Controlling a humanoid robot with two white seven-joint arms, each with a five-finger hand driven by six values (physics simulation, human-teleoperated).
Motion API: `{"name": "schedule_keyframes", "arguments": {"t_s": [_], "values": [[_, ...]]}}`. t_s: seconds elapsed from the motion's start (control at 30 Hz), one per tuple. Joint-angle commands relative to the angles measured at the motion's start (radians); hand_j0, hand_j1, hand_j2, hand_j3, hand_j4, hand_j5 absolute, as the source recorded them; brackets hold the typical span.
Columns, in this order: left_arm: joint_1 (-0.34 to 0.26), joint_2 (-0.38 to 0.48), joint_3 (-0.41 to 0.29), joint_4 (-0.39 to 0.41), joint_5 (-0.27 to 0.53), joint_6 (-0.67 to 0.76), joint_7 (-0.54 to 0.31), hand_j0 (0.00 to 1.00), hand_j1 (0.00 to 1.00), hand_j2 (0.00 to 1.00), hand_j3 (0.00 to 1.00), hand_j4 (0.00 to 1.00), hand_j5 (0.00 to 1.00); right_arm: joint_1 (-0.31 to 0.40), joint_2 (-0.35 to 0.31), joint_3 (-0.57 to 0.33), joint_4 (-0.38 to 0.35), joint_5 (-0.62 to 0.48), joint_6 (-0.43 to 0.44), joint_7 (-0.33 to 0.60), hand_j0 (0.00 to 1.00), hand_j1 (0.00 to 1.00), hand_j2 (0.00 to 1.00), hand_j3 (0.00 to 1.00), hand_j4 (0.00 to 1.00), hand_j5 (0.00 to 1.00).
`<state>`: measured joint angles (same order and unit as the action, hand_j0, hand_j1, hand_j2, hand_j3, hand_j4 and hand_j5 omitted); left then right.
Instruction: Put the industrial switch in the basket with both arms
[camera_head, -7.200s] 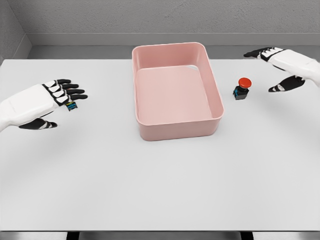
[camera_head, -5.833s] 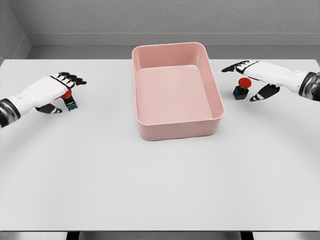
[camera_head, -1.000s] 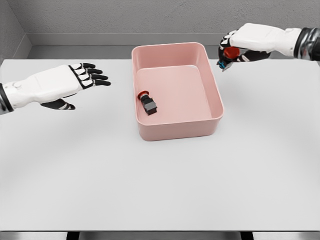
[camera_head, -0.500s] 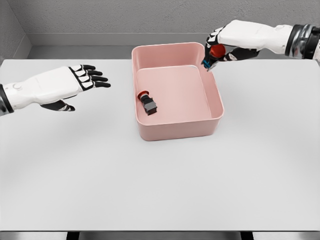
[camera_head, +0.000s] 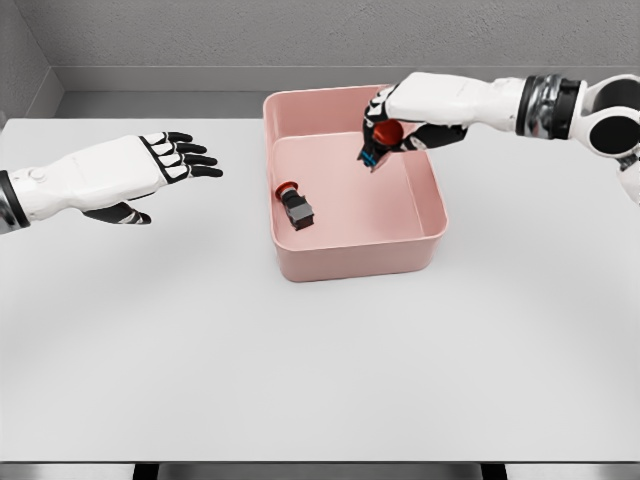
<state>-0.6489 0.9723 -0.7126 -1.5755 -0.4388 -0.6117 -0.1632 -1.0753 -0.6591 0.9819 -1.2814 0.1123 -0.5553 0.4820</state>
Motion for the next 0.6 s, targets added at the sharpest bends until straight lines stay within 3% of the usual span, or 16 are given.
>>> {"name": "schedule_keyframes", "arguments": {"t_s": [0.0,0.07,0.13,0.4,0.57], "values": [[0.000,0.002,0.001,0.000,0.006,0.001,0.001,1.00,1.00,1.00,1.00,1.00,1.00,0.000,0.012,0.015,0.000,-0.006,0.003,0.000,0.42,0.42,0.42,0.42,0.42,0.42],[0.000,0.000,0.001,0.000,0.006,0.001,0.001,1.00,1.00,1.00,1.00,1.00,1.00,0.000,0.016,0.015,0.005,-0.006,0.009,0.000,0.44,0.44,0.44,0.44,0.44,0.44],[0.000,-0.003,-0.001,0.000,0.005,0.001,0.001,1.00,1.00,1.00,1.00,1.00,1.00,-0.002,0.016,0.012,0.013,-0.005,0.071,-0.013,1.00,1.00,1.00,1.00,1.00,1.00],[0.000,-0.001,-0.001,0.000,0.005,0.001,0.001,1.00,1.00,1.00,1.00,1.00,1.00,0.000,0.016,0.011,0.010,-0.005,0.068,-0.011,1.00,1.00,1.00,1.00,1.00,1.00],[0.002,-0.001,-0.001,0.000,0.005,0.001,0.001,1.00,1.00,1.00,1.00,1.00,1.00,0.015,-0.068,-0.026,0.011,-0.034,0.066,-0.010,1.00,1.00,1.00,1.00,1.00,1.00]]}}
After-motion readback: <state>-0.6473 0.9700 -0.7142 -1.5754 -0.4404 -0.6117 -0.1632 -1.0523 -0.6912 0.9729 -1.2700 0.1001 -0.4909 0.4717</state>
